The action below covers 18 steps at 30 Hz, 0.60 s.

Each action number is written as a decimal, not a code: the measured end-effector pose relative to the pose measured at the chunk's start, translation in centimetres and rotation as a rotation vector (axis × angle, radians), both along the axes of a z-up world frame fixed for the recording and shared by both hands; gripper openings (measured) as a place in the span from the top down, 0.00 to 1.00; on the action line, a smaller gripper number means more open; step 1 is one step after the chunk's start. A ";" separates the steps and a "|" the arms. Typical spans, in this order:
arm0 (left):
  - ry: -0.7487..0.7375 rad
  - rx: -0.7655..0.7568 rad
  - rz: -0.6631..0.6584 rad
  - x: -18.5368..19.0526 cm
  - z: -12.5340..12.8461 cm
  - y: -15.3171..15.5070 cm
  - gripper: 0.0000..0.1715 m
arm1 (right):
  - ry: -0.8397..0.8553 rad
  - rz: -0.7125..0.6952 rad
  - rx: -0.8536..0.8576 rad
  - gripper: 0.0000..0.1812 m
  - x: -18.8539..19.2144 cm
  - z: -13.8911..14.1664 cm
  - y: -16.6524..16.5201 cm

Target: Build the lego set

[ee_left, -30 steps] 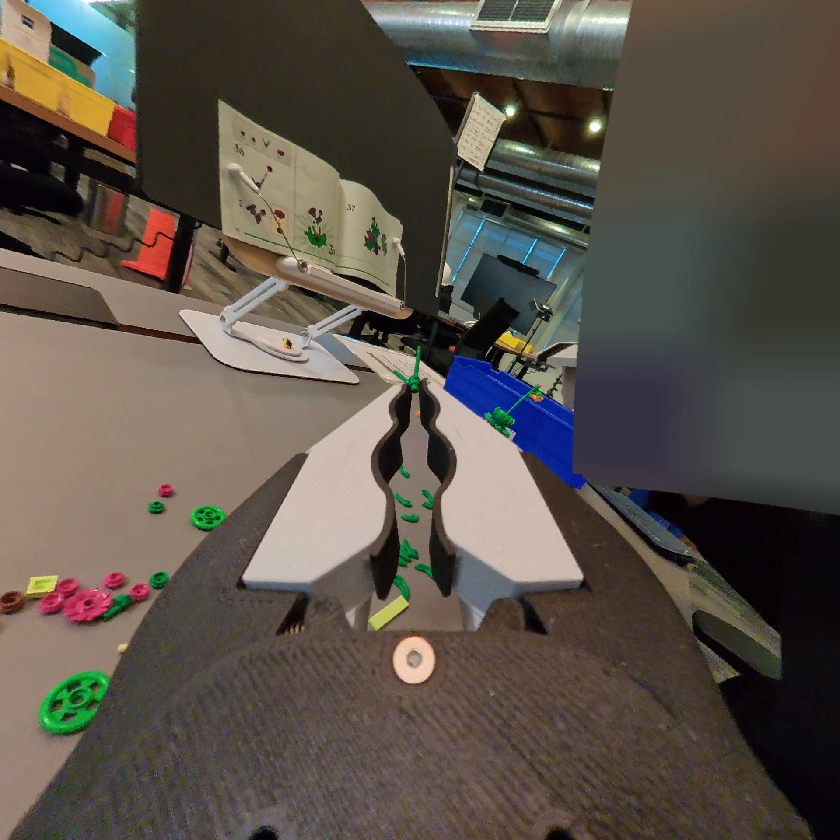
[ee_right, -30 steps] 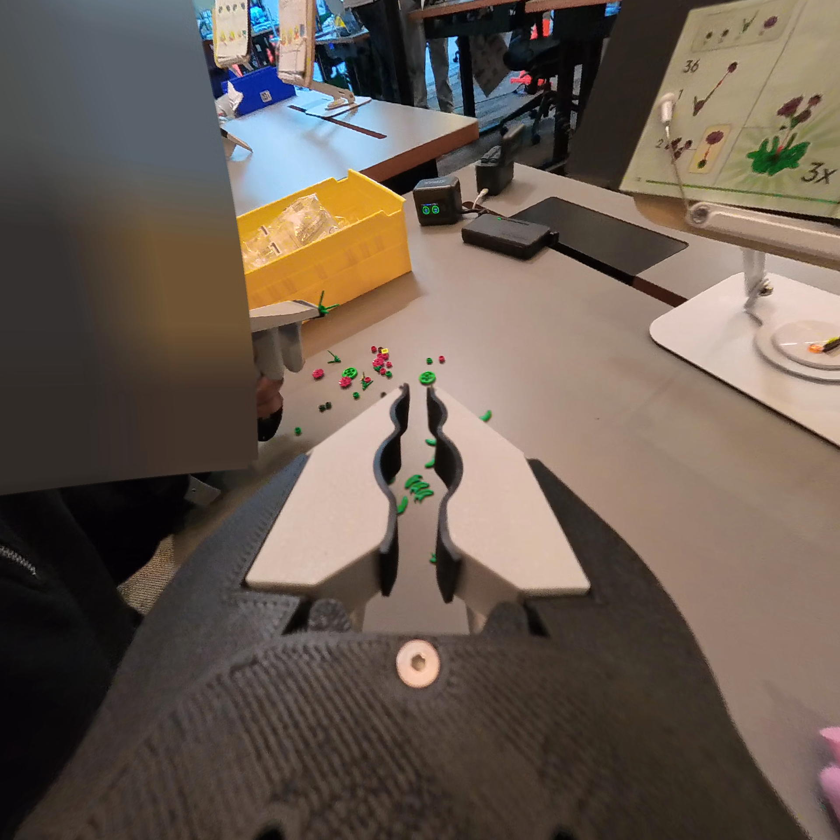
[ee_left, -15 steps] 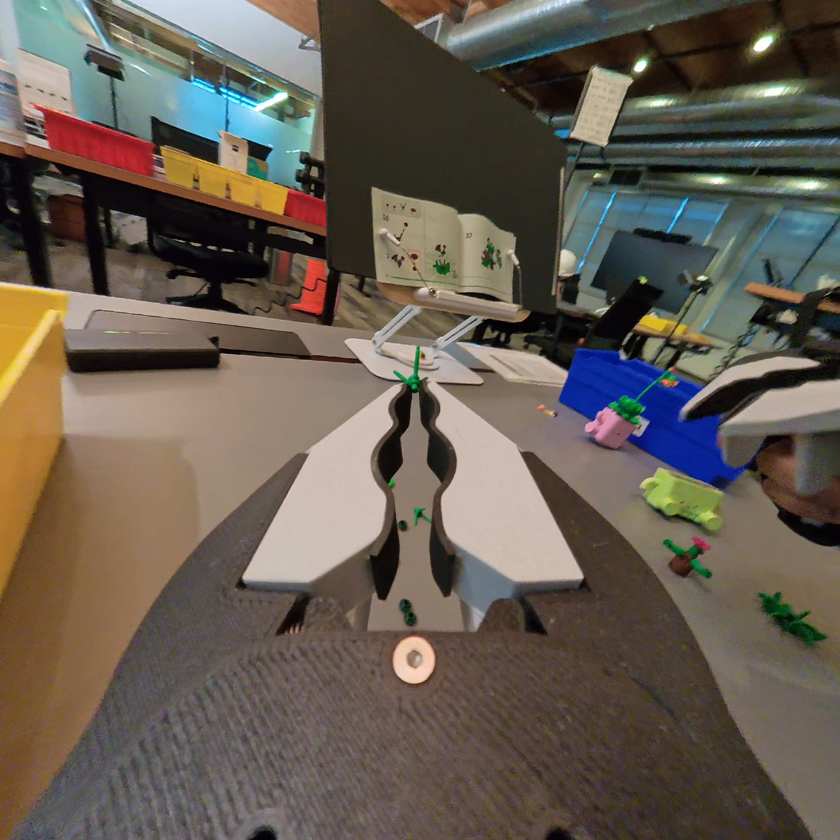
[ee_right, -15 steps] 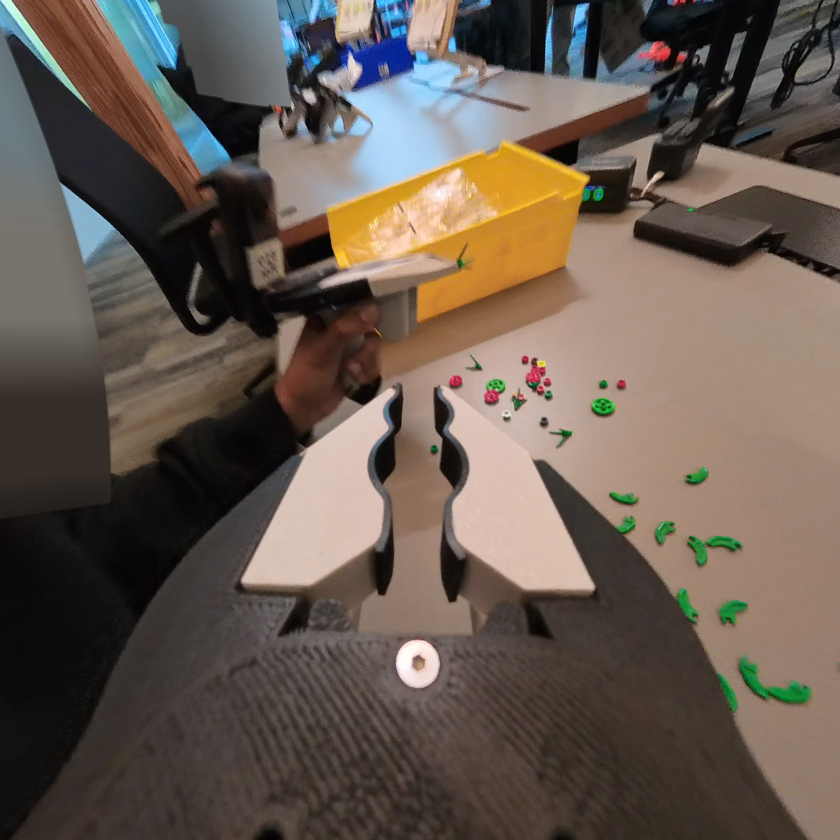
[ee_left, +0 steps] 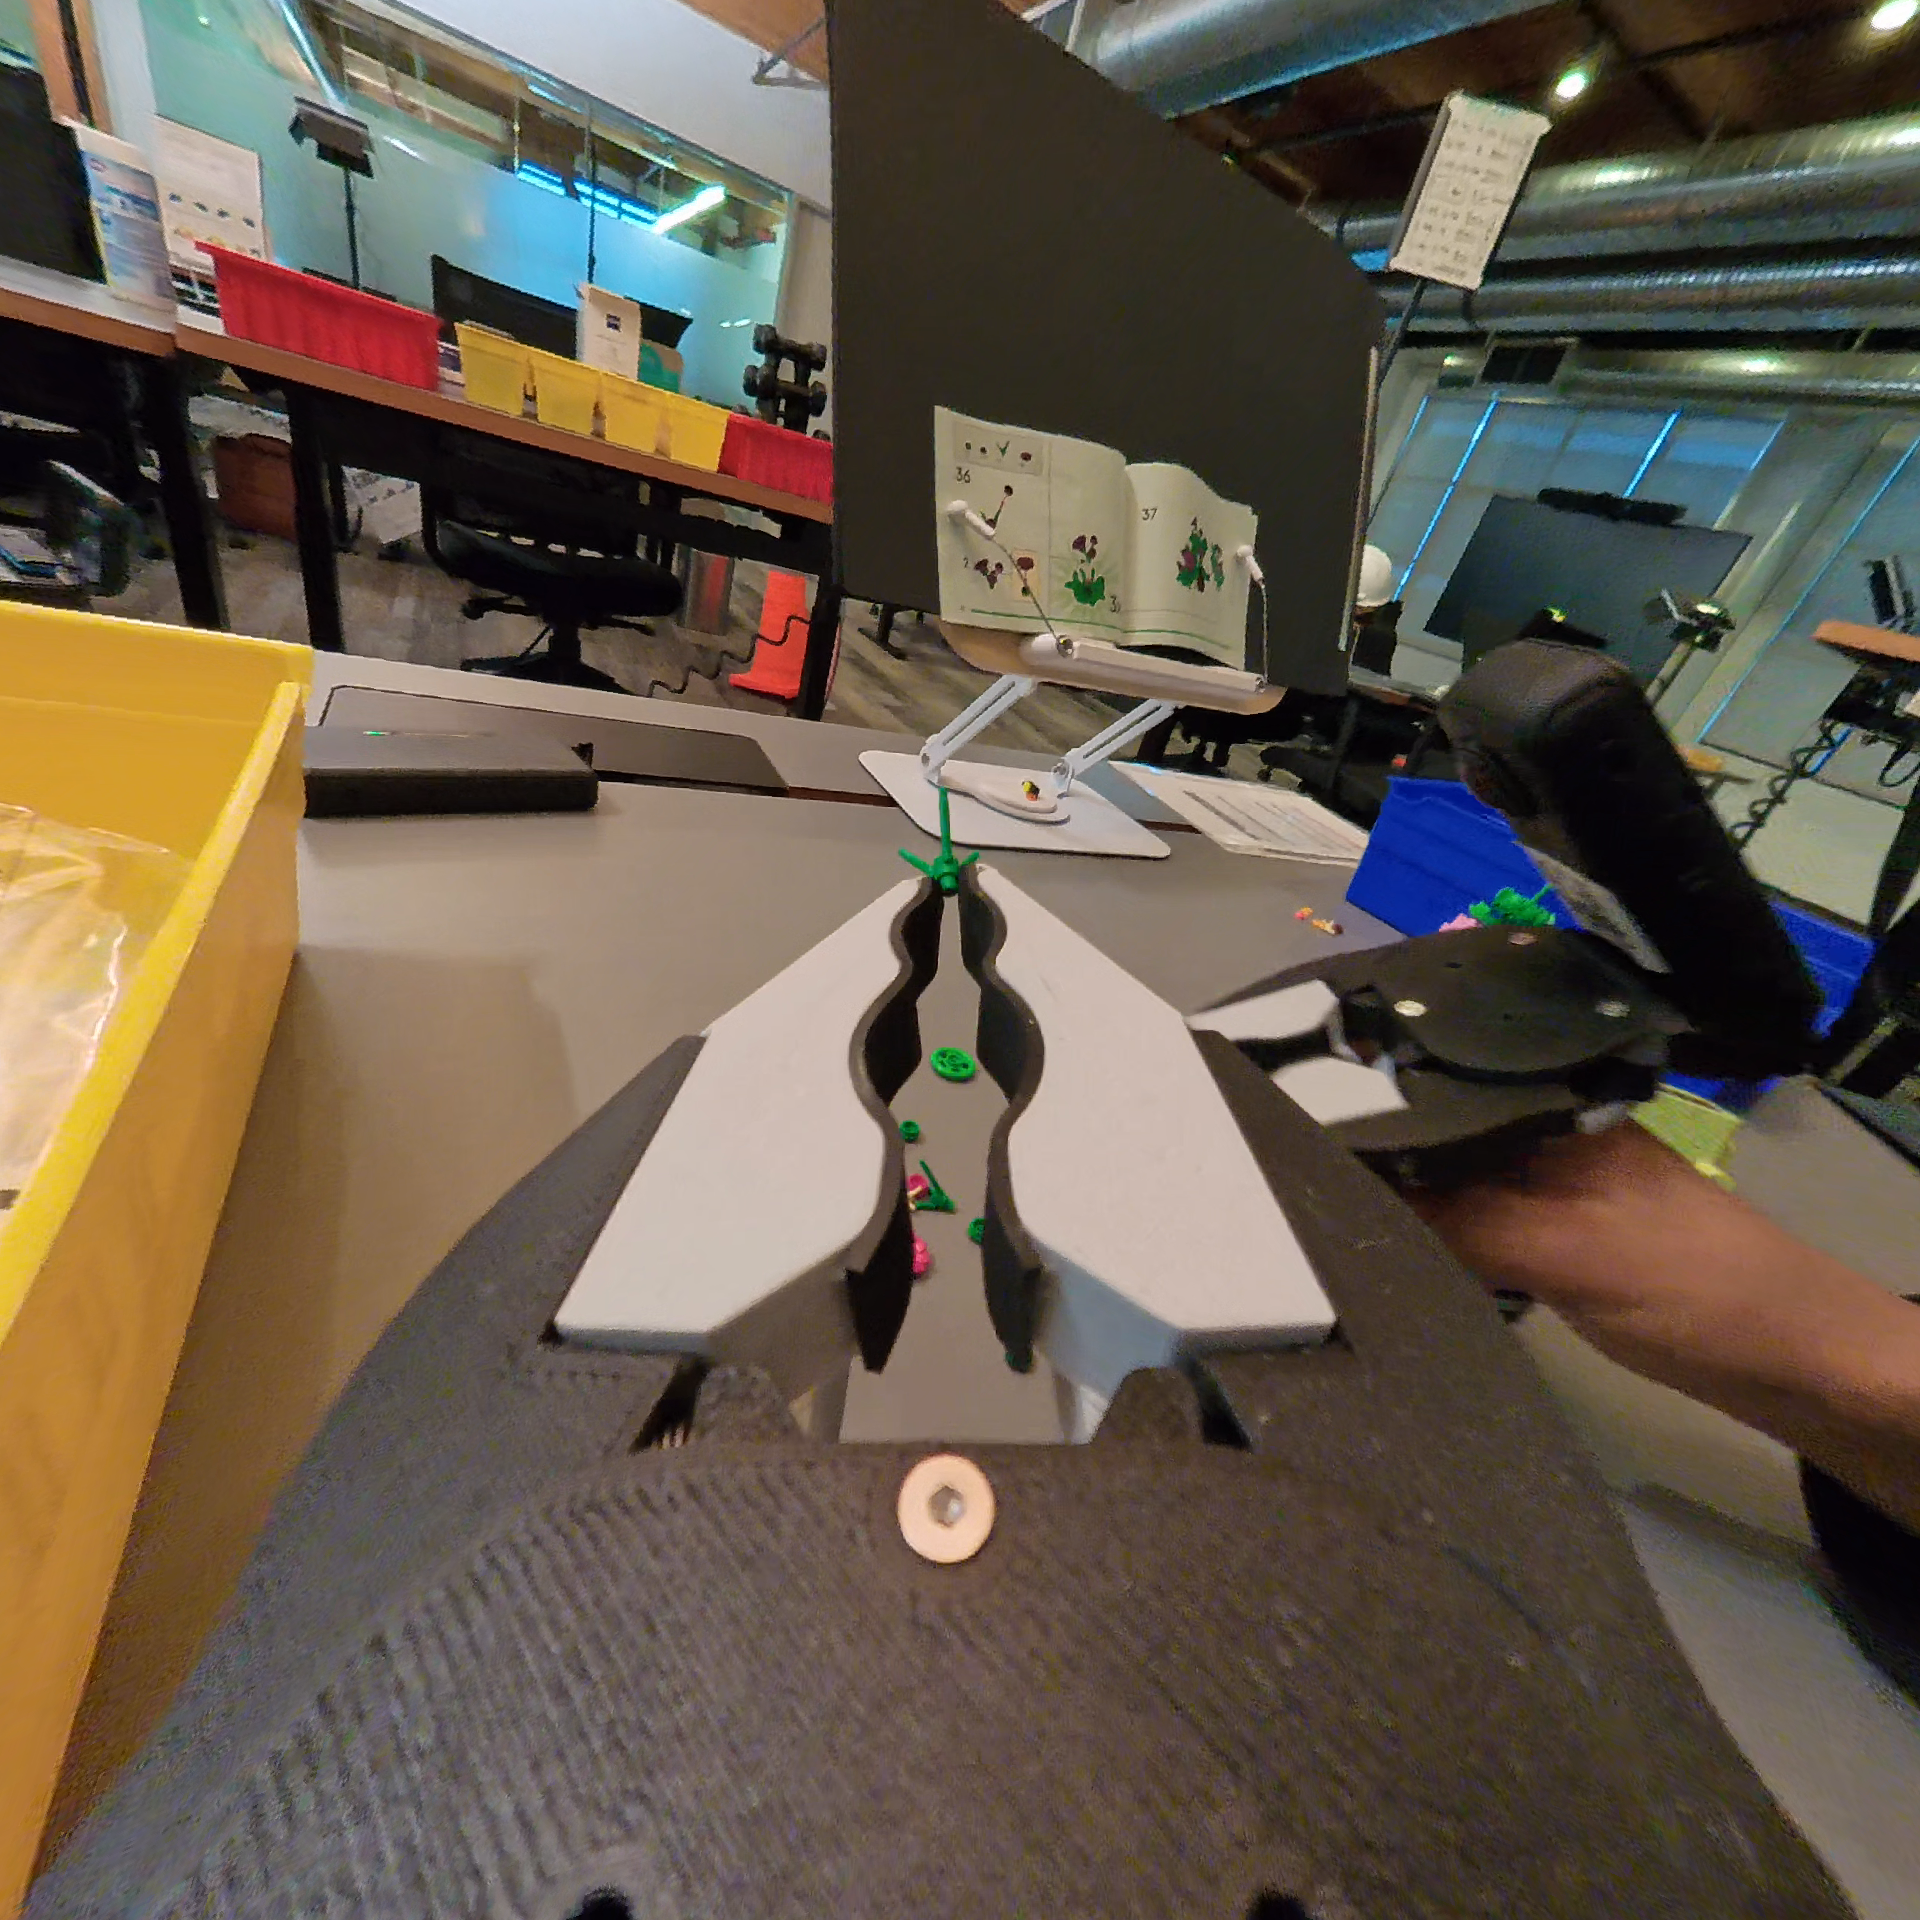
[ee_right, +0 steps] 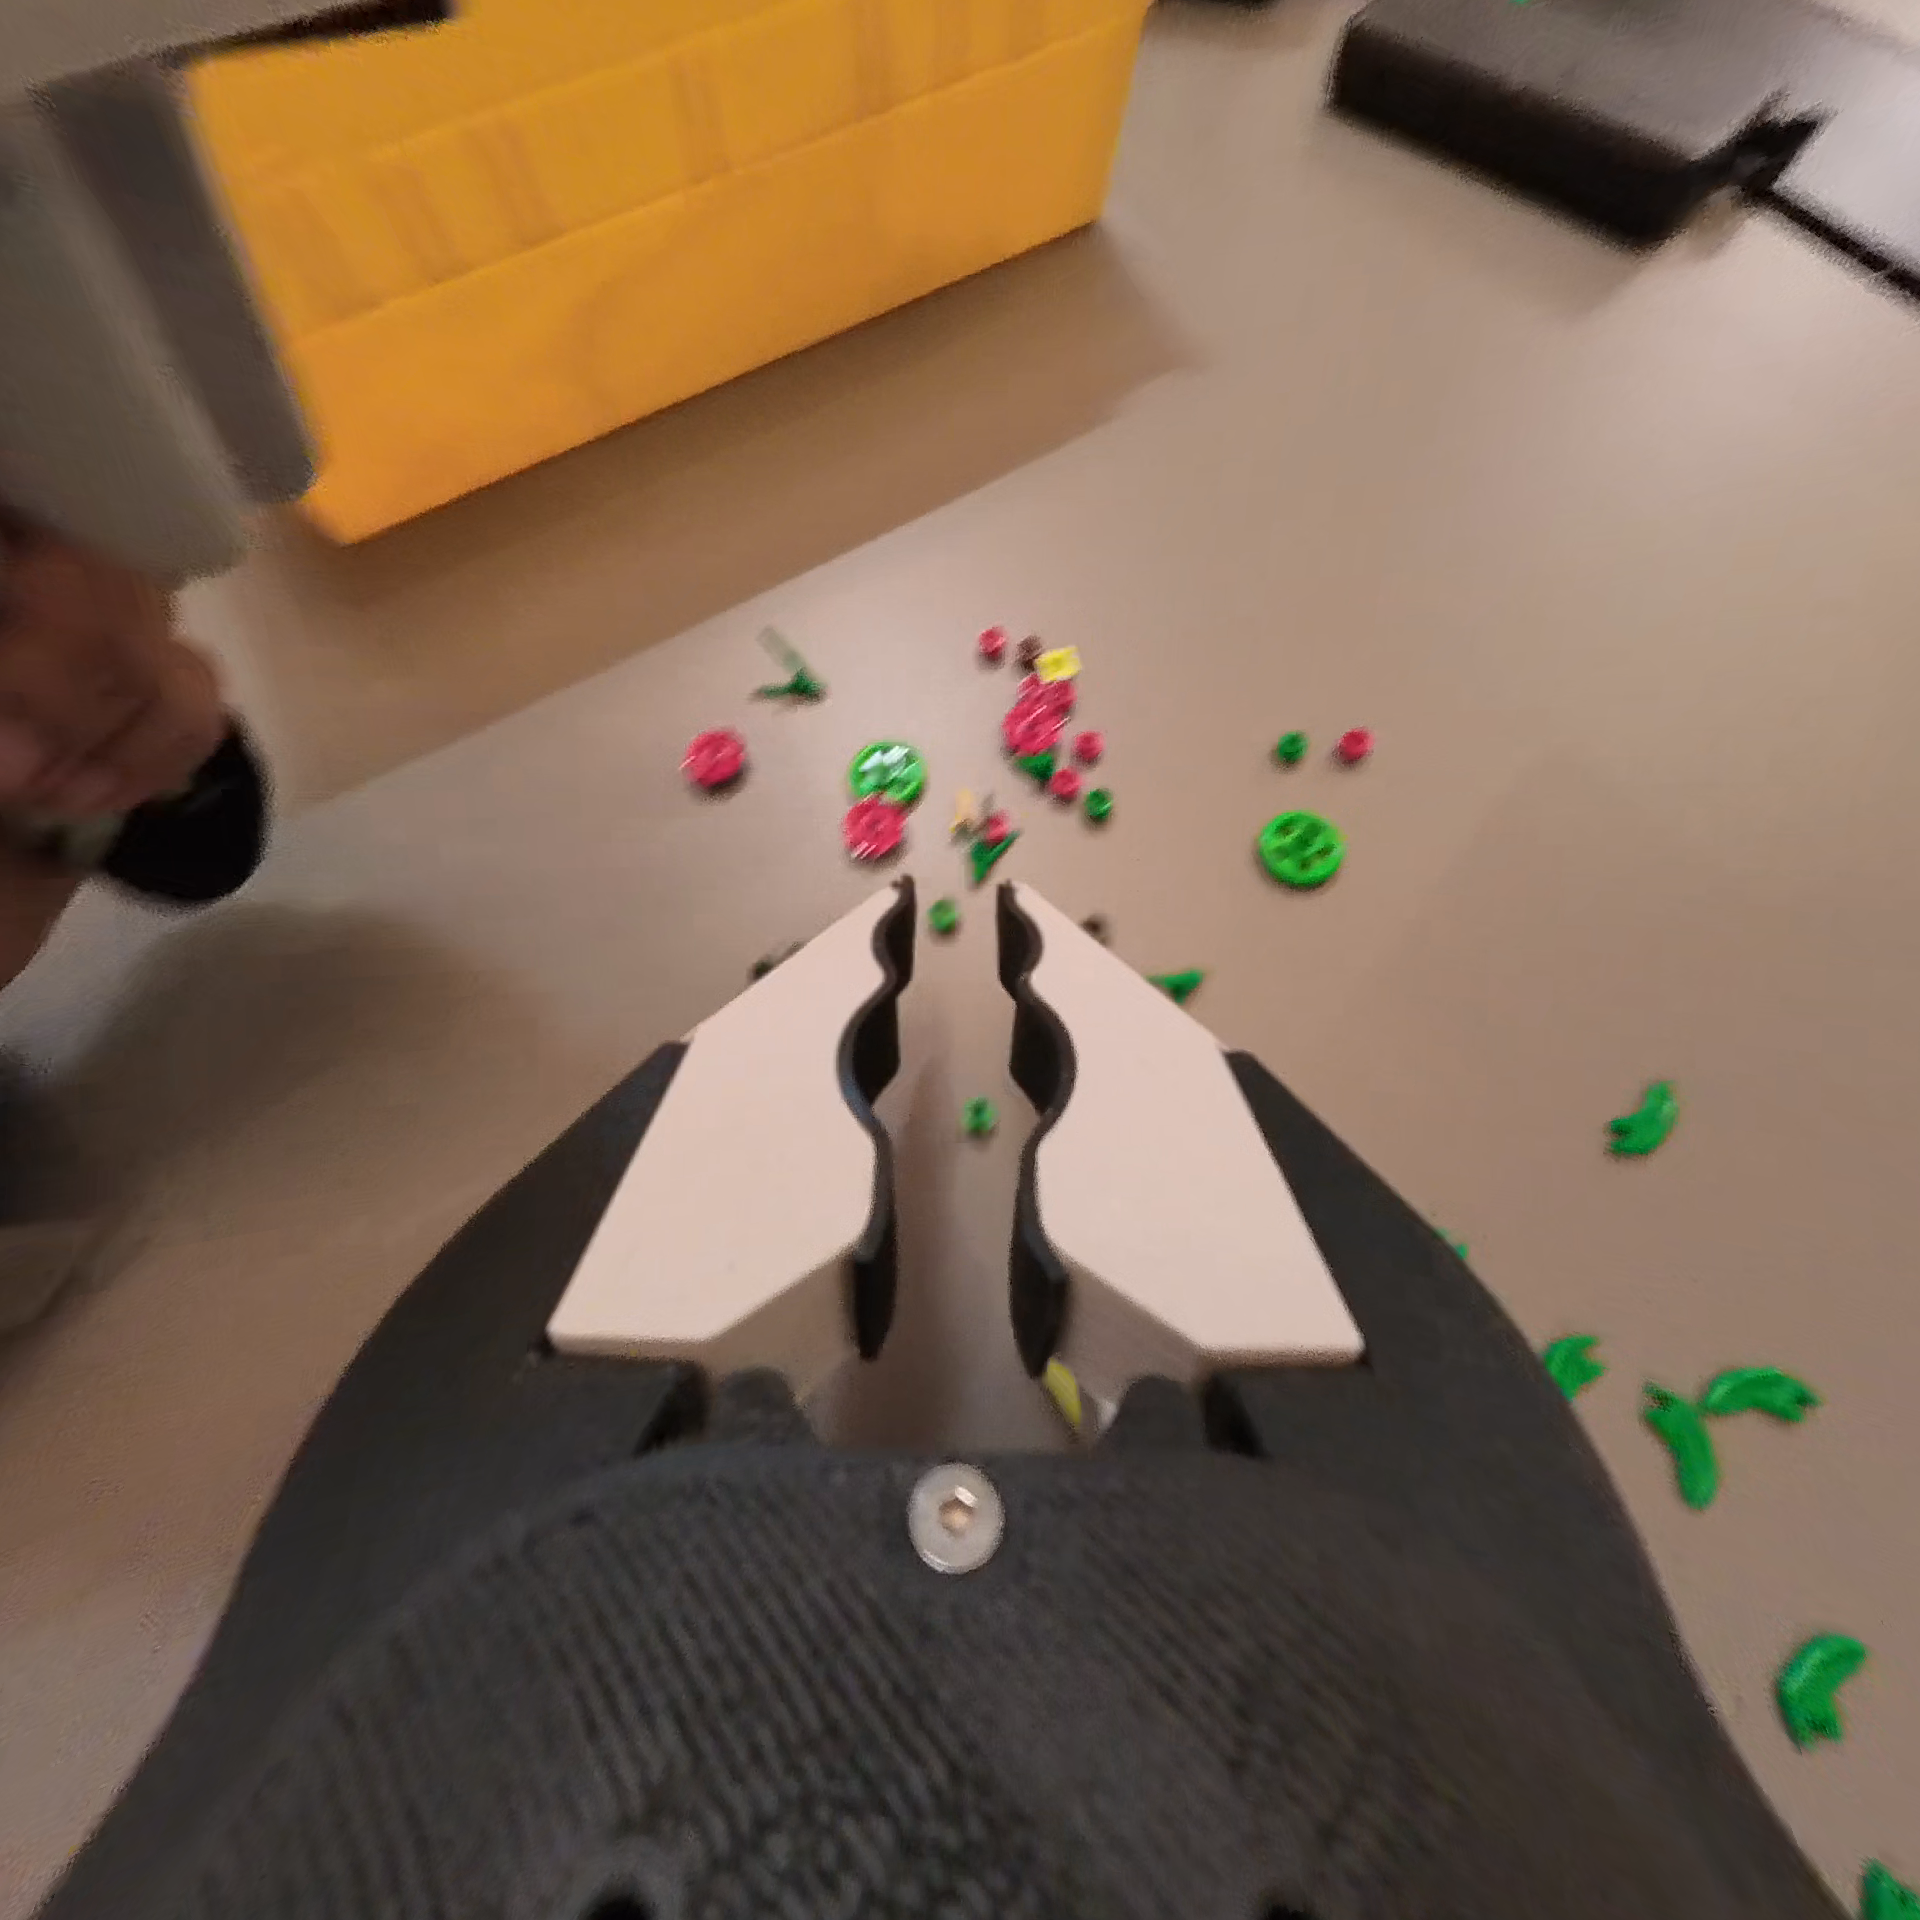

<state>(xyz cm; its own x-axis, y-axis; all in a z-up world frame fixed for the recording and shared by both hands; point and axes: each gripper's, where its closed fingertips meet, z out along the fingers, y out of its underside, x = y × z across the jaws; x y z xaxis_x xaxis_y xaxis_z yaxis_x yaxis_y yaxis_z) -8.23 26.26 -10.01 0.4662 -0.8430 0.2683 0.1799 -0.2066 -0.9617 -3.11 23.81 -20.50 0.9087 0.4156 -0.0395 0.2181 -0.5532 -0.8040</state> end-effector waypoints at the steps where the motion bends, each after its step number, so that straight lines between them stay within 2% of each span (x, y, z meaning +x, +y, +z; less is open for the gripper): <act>1: -0.001 -0.001 -0.002 0.0 0.0 0.1 0.99 | 0.007 -0.032 0.024 0.94 0.5 0.2 1.2; 4: -0.021 0.001 -0.002 -0.2 0.4 0.2 0.99 | 0.054 -0.061 0.004 0.97 0.6 -0.2 3.5; 10: -0.095 -0.020 0.004 -1.2 1.2 0.7 0.99 | -0.078 -0.068 -0.009 0.99 1.5 -1.0 6.1; 13: -0.095 -0.019 0.002 -1.1 1.3 0.7 0.99 | -0.101 -0.050 -0.054 0.98 1.5 -1.6 6.7; 18: -0.098 -0.020 -0.005 -0.9 1.3 0.6 0.99 | -0.035 -0.033 -0.121 0.95 0.7 -2.4 6.8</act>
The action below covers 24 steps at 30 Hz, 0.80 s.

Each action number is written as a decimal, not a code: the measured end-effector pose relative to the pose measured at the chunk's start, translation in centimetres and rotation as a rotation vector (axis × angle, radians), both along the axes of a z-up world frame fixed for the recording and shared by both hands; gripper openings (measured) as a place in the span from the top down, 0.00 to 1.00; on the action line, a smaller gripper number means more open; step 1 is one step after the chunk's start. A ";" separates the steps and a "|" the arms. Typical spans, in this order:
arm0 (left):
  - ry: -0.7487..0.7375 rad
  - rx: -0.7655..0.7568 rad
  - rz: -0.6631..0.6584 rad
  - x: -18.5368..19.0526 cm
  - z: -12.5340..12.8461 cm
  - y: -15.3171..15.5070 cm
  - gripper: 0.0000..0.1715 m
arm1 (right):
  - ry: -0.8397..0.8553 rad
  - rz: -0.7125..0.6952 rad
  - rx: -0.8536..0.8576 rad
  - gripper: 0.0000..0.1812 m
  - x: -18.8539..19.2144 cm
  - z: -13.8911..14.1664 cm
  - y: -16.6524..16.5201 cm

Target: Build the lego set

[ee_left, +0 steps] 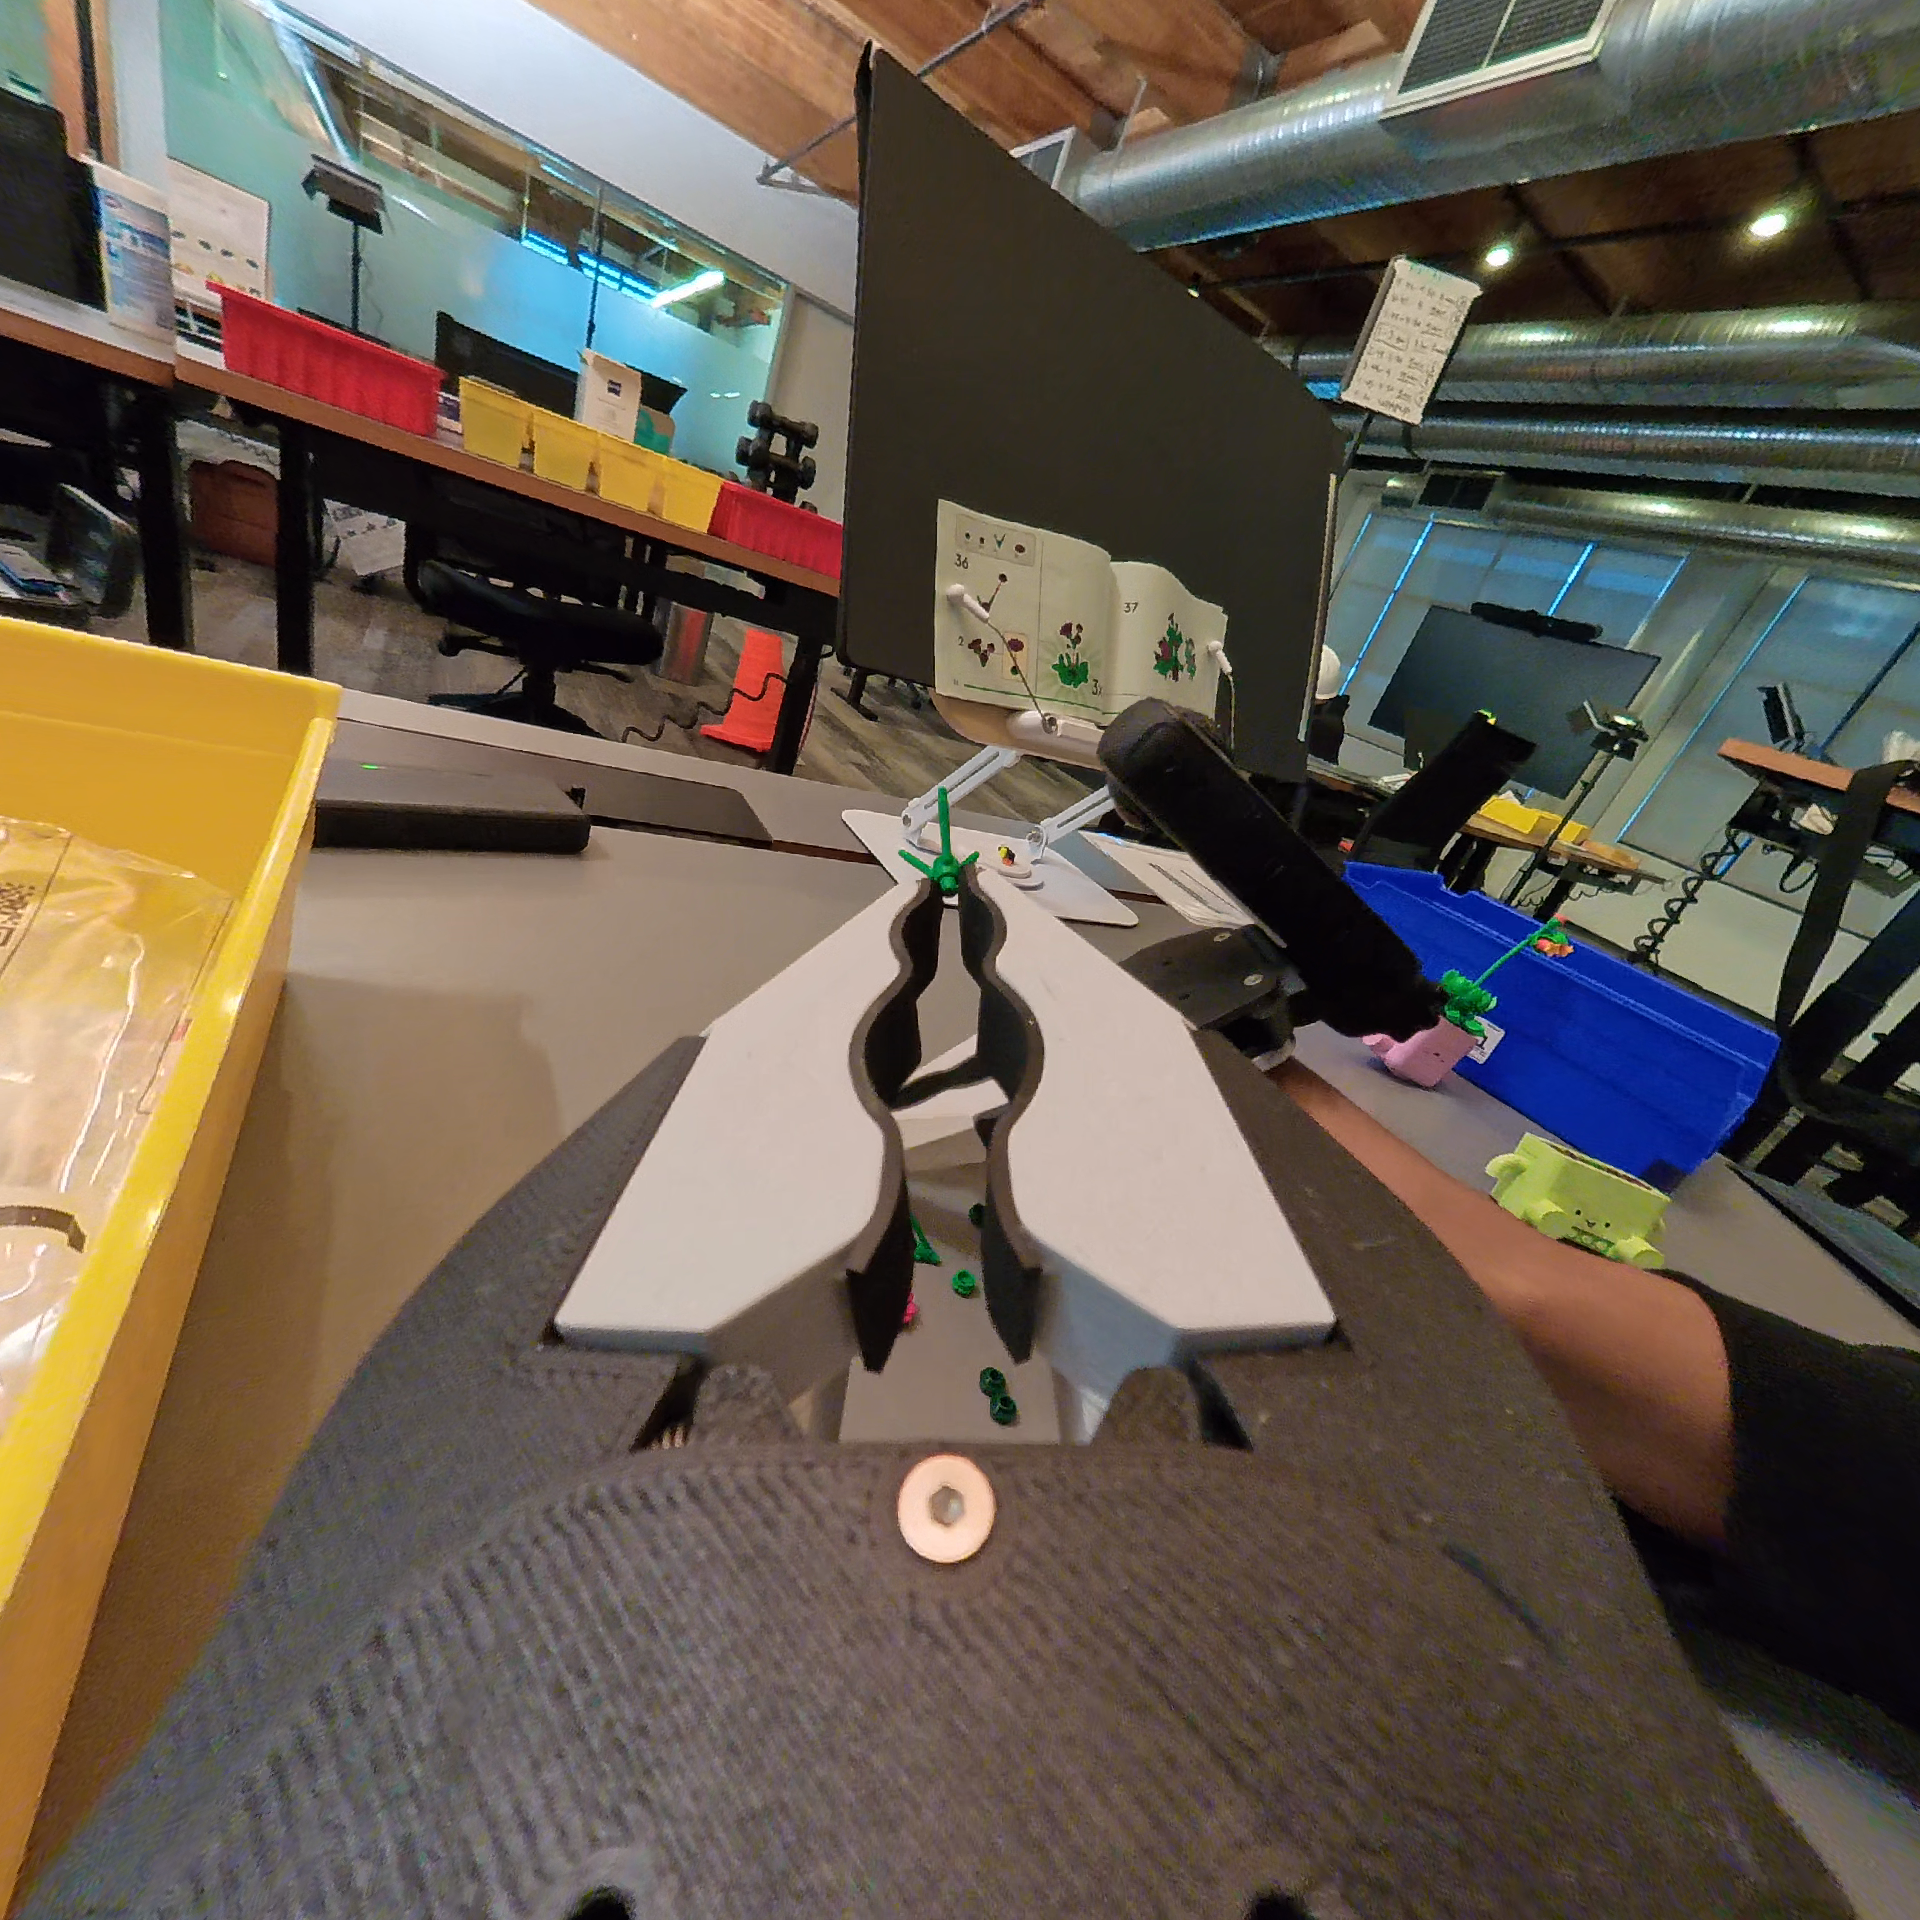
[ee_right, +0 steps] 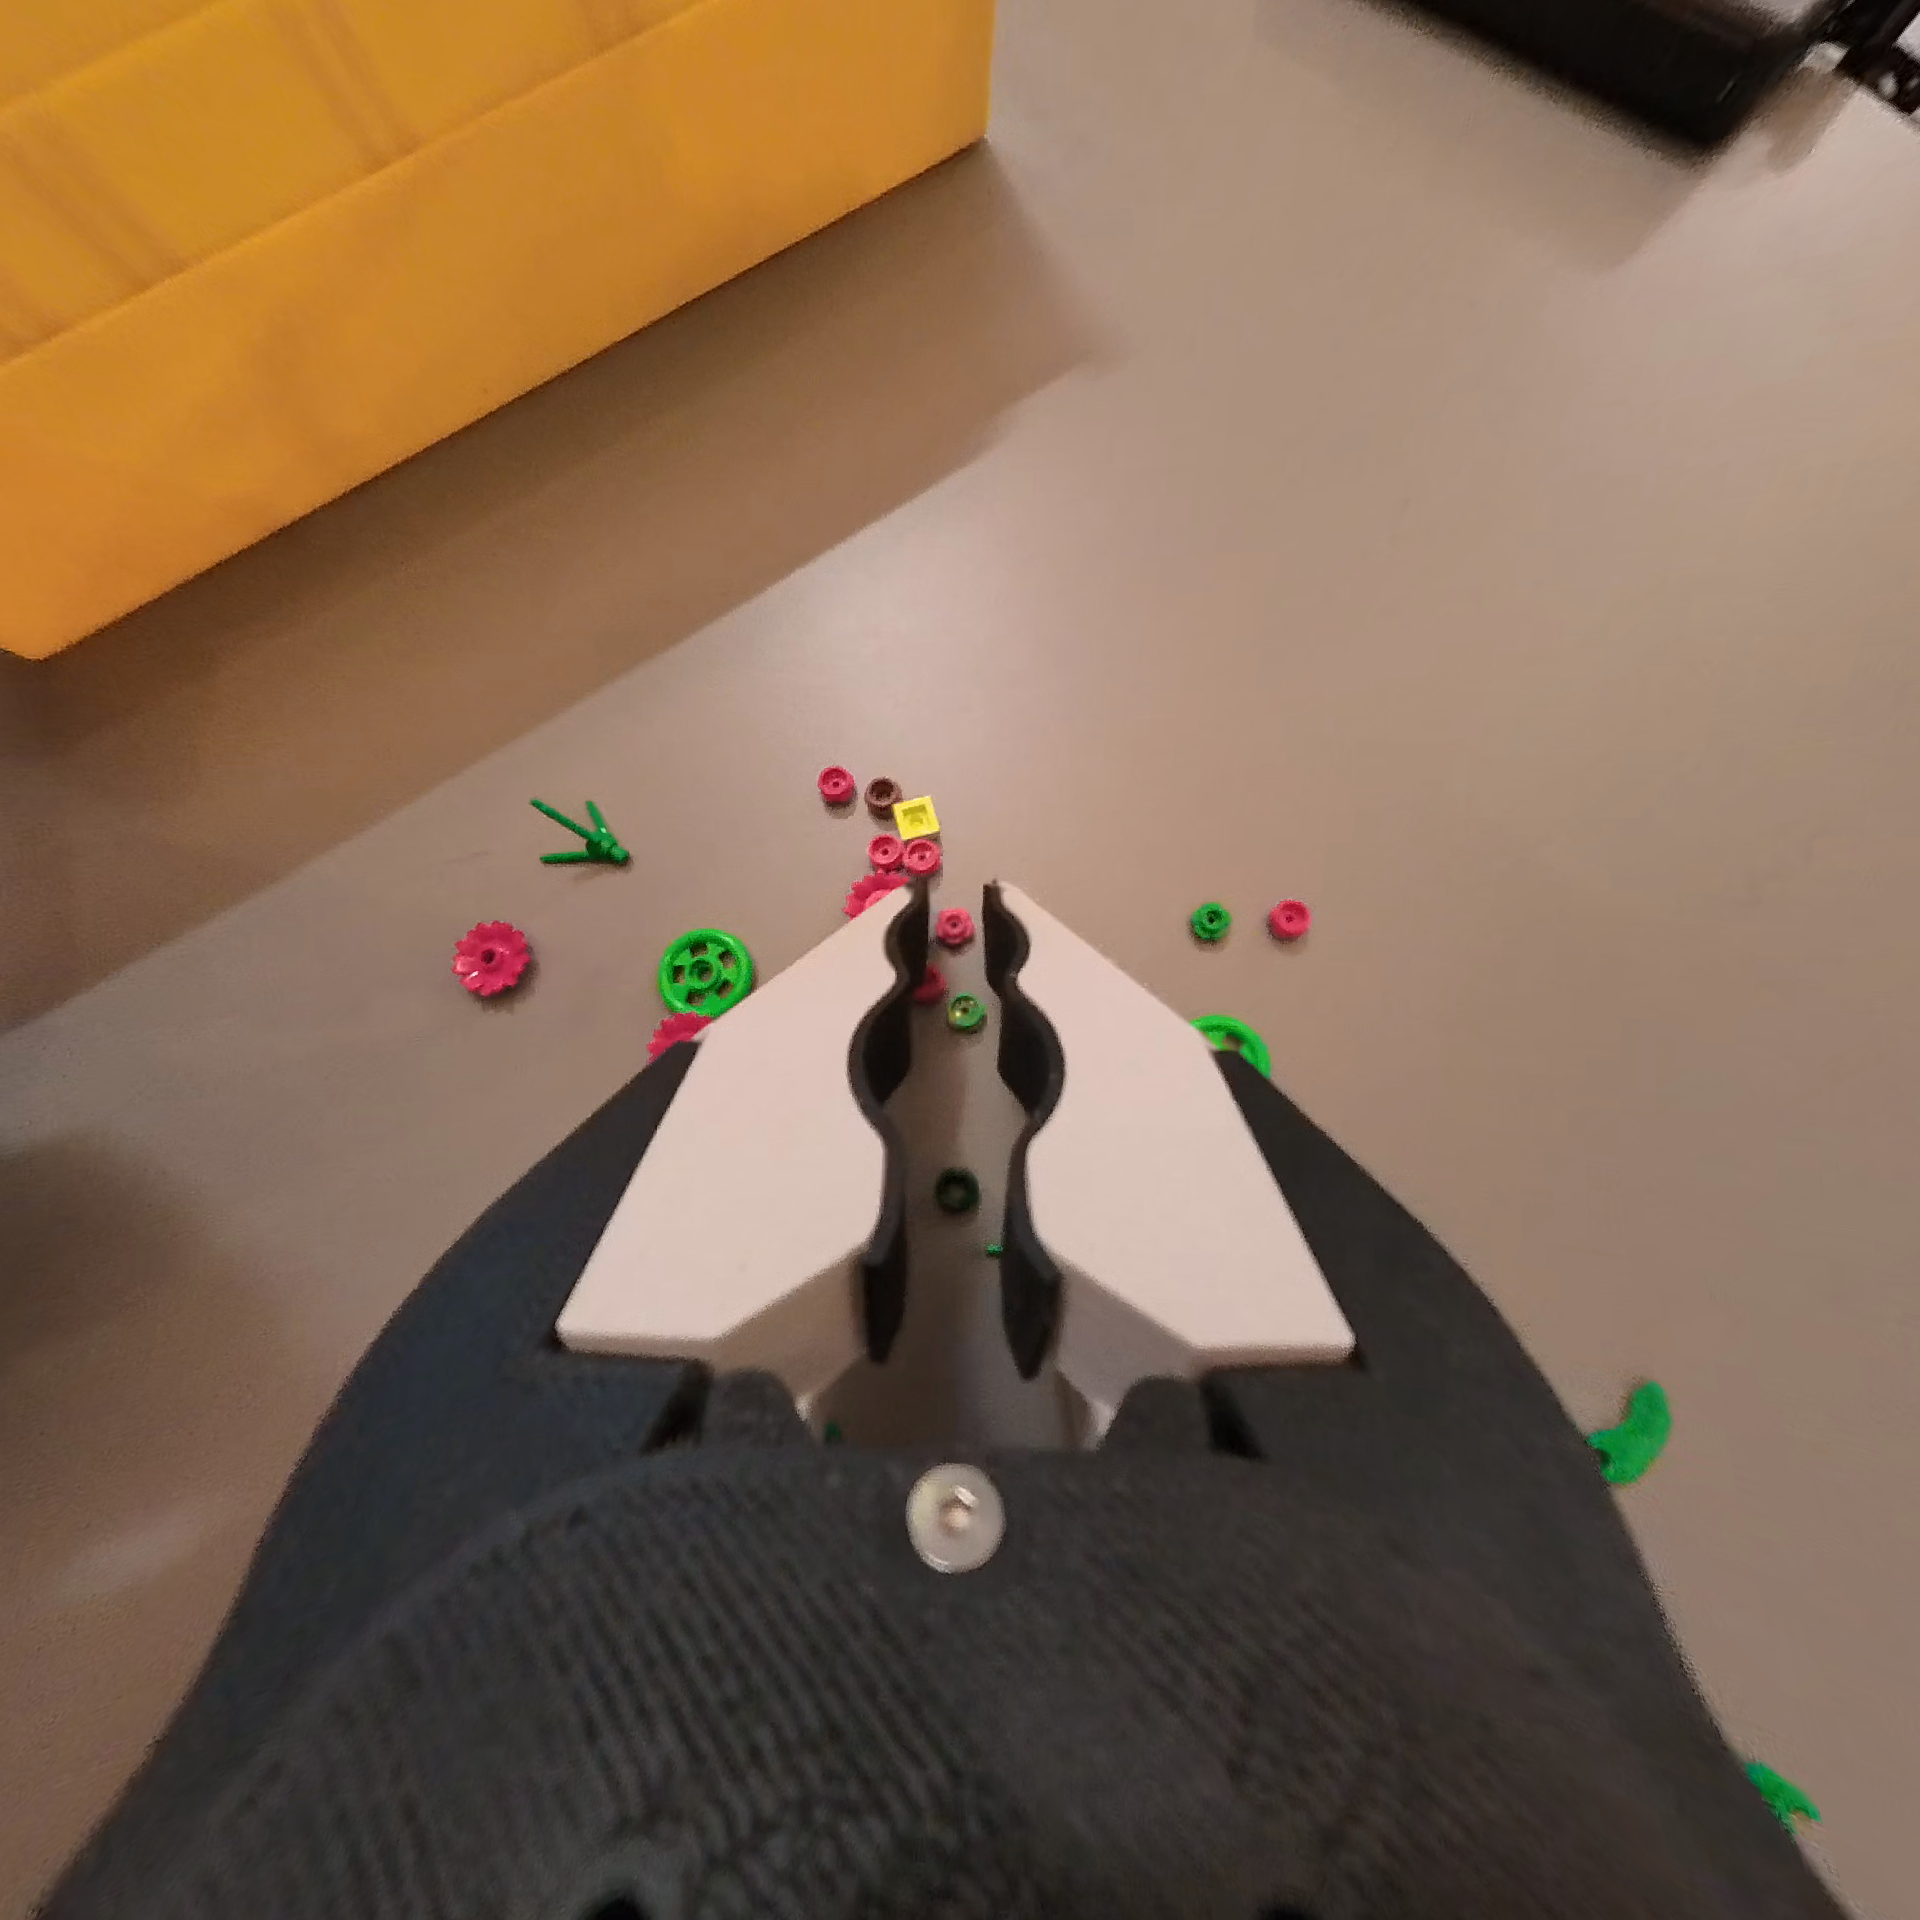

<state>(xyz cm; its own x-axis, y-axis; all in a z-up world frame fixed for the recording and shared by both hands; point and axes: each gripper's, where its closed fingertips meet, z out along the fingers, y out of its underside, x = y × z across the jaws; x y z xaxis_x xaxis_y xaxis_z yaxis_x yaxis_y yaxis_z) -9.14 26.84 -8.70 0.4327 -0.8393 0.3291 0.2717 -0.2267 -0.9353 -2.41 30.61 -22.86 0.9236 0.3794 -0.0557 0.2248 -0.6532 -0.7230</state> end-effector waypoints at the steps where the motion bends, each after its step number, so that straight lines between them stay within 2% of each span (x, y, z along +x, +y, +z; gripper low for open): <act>1: 0.000 -0.001 0.000 0.0 0.0 0.0 0.99 | -0.001 -0.001 -0.010 0.95 0.0 -0.3 -0.1; 8: 0.001 -0.002 -0.009 0.3 0.0 -0.2 0.99 | 0.019 -0.002 0.003 0.97 0.2 -0.2 -0.3; 11: -0.002 -0.002 -0.018 0.4 0.0 -0.3 0.99 | 0.110 0.009 0.072 0.97 -0.2 2.4 -1.1; 13: -0.007 -0.005 -0.032 0.6 0.0 -0.4 0.99 | 0.232 0.034 0.092 0.97 -1.0 4.6 -2.7; 16: -0.005 -0.007 -0.052 1.1 -0.1 -0.7 0.99 | 0.399 0.109 0.043 0.97 -2.5 6.5 -7.4; 19: 0.001 -0.001 -0.074 1.7 -0.1 -1.2 0.99 | 0.448 0.196 -0.033 0.97 -3.6 6.1 -13.6; 21: 0.001 0.000 -0.086 2.1 -0.1 -1.4 0.99 | 0.370 0.235 -0.025 0.97 -3.8 4.8 -17.6; 24: 0.012 -0.005 -0.110 3.0 -0.4 -2.0 0.99 | 0.030 0.256 0.027 0.97 -2.5 1.8 -22.9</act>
<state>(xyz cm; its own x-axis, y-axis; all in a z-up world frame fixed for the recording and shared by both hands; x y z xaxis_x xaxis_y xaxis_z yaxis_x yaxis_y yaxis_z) -6.13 24.84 -9.12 0.3416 -0.8805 0.3287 0.2341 -0.2590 -0.9371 -4.90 7.67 -21.02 0.7951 0.6027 -0.0679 0.3589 -0.5578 -0.7484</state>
